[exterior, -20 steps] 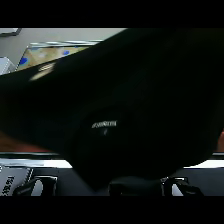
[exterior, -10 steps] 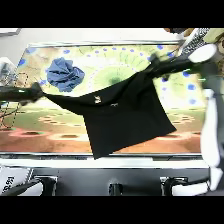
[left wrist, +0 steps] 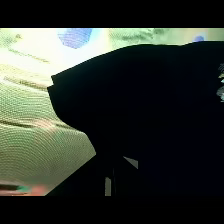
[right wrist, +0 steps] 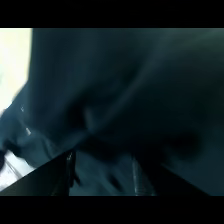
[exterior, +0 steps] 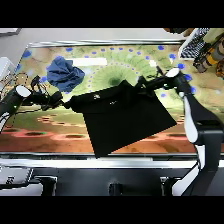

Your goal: Fold the clothes and pants, and hang the long-sleeved shirts on hangers.

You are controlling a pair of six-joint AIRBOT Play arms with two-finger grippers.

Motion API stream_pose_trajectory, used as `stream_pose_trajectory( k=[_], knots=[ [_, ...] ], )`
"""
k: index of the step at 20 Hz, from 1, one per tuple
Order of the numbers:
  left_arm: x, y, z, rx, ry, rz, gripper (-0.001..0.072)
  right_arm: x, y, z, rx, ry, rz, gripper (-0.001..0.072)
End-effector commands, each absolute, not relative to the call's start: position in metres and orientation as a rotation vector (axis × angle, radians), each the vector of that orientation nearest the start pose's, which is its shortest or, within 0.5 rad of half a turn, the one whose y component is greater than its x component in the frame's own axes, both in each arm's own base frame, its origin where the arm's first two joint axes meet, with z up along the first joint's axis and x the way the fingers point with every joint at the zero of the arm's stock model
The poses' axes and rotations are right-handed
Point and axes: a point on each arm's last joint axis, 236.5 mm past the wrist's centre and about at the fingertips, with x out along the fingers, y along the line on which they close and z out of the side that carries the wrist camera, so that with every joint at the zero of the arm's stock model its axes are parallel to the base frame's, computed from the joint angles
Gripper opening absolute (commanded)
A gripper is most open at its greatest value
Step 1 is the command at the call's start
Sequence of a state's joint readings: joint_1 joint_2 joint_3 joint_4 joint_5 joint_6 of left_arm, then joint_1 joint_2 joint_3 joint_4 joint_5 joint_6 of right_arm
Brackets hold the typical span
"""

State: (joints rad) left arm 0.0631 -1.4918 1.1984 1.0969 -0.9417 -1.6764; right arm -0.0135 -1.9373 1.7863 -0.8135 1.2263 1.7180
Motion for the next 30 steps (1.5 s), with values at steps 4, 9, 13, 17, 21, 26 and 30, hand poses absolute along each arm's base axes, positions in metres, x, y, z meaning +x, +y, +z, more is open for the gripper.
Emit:
stream_pose_trajectory(
  k=[4, 9, 13, 17, 21, 26, 30],
  knots=[
    [0.445, -0.060, -0.033, -0.611, 1.224, -0.045, 0.0017, 0.457, -0.035, 0.032, 0.575, 1.366, 0.134, 0.0425],
    [0.441, -0.062, -0.035, -0.610, 1.244, -0.049, 0.0017, 0.379, -0.081, -0.016, 0.694, 1.477, 0.055, 0.0537],
    [0.438, -0.063, -0.035, -0.609, 1.255, -0.052, 0.0018, 0.347, -0.077, -0.069, 0.726, 1.536, 0.042, 0.0537],
    [0.438, -0.064, -0.035, -0.604, 1.256, -0.058, 0.0018, 0.352, -0.087, -0.097, 0.700, 1.476, -0.026, 0.0535],
    [0.438, -0.064, -0.035, -0.603, 1.256, -0.058, 0.0017, 0.349, -0.084, -0.110, 0.699, 1.463, -0.024, 0.0533],
    [0.438, -0.065, -0.035, -0.604, 1.258, -0.059, 0.0018, 0.356, -0.061, -0.109, 0.781, 1.418, 0.066, 0.0321],
    [0.434, -0.066, -0.036, -0.603, 1.275, -0.062, 0.0017, 0.391, -0.067, -0.085, 0.824, 1.288, 0.055, 0.0026]
  ],
)
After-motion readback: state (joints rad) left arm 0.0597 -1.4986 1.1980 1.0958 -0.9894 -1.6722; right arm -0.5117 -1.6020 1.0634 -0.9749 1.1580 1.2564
